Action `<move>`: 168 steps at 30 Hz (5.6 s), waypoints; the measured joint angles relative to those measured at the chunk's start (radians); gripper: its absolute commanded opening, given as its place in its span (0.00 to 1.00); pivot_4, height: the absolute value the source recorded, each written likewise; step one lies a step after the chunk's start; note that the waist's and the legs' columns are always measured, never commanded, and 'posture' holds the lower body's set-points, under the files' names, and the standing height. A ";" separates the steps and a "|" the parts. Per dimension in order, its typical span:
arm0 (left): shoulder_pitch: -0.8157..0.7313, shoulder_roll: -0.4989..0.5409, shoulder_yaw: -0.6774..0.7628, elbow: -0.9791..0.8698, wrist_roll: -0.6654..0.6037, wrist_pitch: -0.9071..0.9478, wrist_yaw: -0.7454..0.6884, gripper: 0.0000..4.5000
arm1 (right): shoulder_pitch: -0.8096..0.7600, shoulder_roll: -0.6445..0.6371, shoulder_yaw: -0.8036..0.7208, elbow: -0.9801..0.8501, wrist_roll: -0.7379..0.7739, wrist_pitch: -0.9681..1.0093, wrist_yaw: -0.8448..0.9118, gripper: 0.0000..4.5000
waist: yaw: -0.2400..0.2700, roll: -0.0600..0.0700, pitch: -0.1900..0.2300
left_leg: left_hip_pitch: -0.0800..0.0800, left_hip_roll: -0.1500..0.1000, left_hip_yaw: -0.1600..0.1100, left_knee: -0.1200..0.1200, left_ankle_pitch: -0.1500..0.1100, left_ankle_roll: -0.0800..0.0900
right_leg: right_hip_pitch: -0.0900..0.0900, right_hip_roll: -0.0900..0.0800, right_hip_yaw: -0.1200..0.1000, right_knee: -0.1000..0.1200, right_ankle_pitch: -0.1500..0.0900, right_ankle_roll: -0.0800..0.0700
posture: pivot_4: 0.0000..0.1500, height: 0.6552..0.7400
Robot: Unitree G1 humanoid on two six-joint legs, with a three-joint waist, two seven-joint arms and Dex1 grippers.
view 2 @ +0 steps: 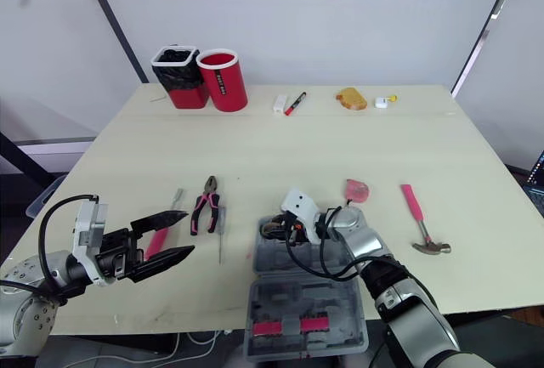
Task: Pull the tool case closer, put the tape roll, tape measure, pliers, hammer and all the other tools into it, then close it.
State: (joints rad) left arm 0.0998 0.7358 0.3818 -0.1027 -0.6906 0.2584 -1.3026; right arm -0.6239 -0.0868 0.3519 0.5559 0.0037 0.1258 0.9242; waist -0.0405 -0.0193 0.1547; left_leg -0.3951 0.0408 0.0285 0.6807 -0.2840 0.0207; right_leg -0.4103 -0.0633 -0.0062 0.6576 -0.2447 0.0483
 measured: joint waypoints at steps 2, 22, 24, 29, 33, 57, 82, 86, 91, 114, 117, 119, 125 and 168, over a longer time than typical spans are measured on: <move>-0.001 0.000 0.000 0.000 0.000 0.000 0.000 1.00 | 0.000 0.009 -0.001 0.013 0.001 0.000 -0.003 0.33 | 0.000 0.000 0.000 | 0.000 0.000 0.000 0.000 0.000 0.000 | 0.000 0.000 0.000 0.000 0.000 0.000 | 1.00 1.00; 0.022 -0.048 -0.020 0.006 0.028 -0.002 0.068 1.00 | 0.089 -0.025 -0.104 -0.263 0.125 0.004 -0.006 0.33 | 0.005 0.000 0.000 | 0.000 0.001 -0.001 -0.001 0.000 0.000 | 0.000 -0.001 0.000 -0.001 0.000 0.000 | 1.00 1.00; 0.032 -0.062 -0.020 0.011 0.042 -0.010 0.096 1.00 | 0.199 -0.096 -0.121 -0.466 0.176 0.066 0.008 0.46 | 0.017 0.000 -0.001 | 0.000 0.002 -0.003 -0.002 0.000 0.000 | 0.001 -0.003 -0.002 -0.003 0.000 0.000 | 1.00 1.00; 0.118 -0.065 0.016 0.086 0.078 -0.028 0.131 1.00 | 0.515 -0.337 -0.281 -0.738 0.261 0.185 0.004 0.97 | 0.031 -0.004 -0.003 | -0.002 0.000 -0.001 -0.005 0.000 0.000 | 0.001 -0.005 -0.003 -0.009 -0.002 -0.003 | 1.00 1.00; 0.145 -0.062 0.042 0.115 0.082 -0.045 0.132 1.00 | 0.663 -0.417 -0.404 -0.902 0.348 0.252 -0.013 0.99 | 0.026 -0.004 -0.003 | 0.000 0.001 0.000 -0.006 0.000 0.000 | 0.001 0.000 -0.001 -0.010 -0.002 -0.005 | 1.00 1.00; 0.099 -0.050 0.052 -0.001 0.020 0.008 0.124 1.00 | 0.771 -0.432 -0.601 -1.127 0.391 0.550 -0.406 0.99 | 0.052 -0.006 -0.009 | 0.003 0.006 0.004 -0.009 0.000 0.000 | 0.000 0.001 0.001 -0.015 0.001 -0.008 | 1.00 1.00; -0.098 -0.014 -0.078 -0.161 -0.053 0.117 0.096 1.00 | 0.137 -0.021 -0.391 -0.580 0.218 0.986 -0.881 0.39 | 0.022 -0.004 -0.008 | 0.000 0.004 0.004 -0.011 0.002 -0.002 | 0.000 0.009 0.003 -0.014 0.003 -0.004 | 1.00 1.00; -0.086 -0.015 -0.078 -0.161 -0.049 0.104 0.086 1.00 | 0.122 -0.003 -0.393 -0.528 0.200 0.957 -0.897 0.39 | 0.022 -0.004 -0.008 | 0.000 0.004 0.004 -0.011 0.002 -0.002 | 0.000 0.009 0.003 -0.014 0.003 -0.004 | 1.00 1.00; -0.060 -0.017 -0.077 -0.161 -0.048 0.094 0.083 1.00 | 0.084 0.018 -0.403 -0.467 0.195 0.920 -0.902 0.39 | 0.022 -0.004 -0.008 | 0.001 0.004 0.003 -0.010 0.002 -0.002 | 0.000 0.009 0.004 -0.014 0.004 -0.004 | 1.00 1.00; -0.038 -0.034 -0.084 -0.169 -0.051 0.064 0.099 1.00 | 0.201 -0.229 -0.326 -0.505 0.135 0.817 -0.697 0.01 | 0.031 -0.003 -0.008 | 0.000 0.004 0.003 -0.010 0.002 -0.002 | 0.000 0.009 0.004 -0.014 0.003 -0.004 | 1.00 1.00; -0.043 -0.034 -0.090 -0.172 -0.054 0.065 0.098 1.00 | 0.277 -0.275 -0.345 -0.586 0.159 0.842 -0.655 0.01 | 0.030 -0.004 -0.008 | 0.000 0.004 0.003 -0.011 0.002 -0.002 | 0.000 0.009 0.004 -0.015 0.003 -0.004 | 1.00 1.00; -0.047 -0.034 -0.100 -0.174 -0.058 0.069 0.095 1.00 | 0.337 -0.293 -0.354 -0.656 0.176 0.857 -0.628 0.01 | 0.029 -0.004 -0.008 | 0.000 0.004 0.003 -0.011 0.002 -0.002 | 0.000 0.009 0.004 -0.015 0.003 -0.004 | 1.00 1.00; -0.040 -0.027 -0.119 -0.188 -0.058 0.078 0.060 1.00 | 0.579 -0.301 -0.390 -0.948 0.249 0.962 -0.599 0.01 | 0.033 -0.005 -0.009 | 0.001 0.005 0.002 -0.010 0.002 -0.002 | 0.001 0.010 0.003 -0.014 0.003 -0.004 | 1.00 1.00; -0.048 0.016 -0.151 -0.058 -0.027 -0.067 -0.197 1.00 | 0.708 -1.035 -0.277 -1.107 0.244 0.331 0.180 0.99 | 0.029 -0.007 -0.009 | 0.002 0.006 0.003 -0.008 0.002 -0.002 | 0.001 0.013 0.008 -0.015 0.001 -0.008 | 1.00 1.00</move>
State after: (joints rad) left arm 0.0520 0.7520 0.2307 -0.1611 -0.7180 0.1914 -1.4999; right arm 0.0836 -1.1221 0.0751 -0.5511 0.2481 0.4572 1.1041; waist -0.0110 -0.0264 0.1456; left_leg -0.3927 0.0470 0.0314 0.6725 -0.2822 0.0190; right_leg -0.4093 -0.0505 0.0019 0.6425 -0.2440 0.0405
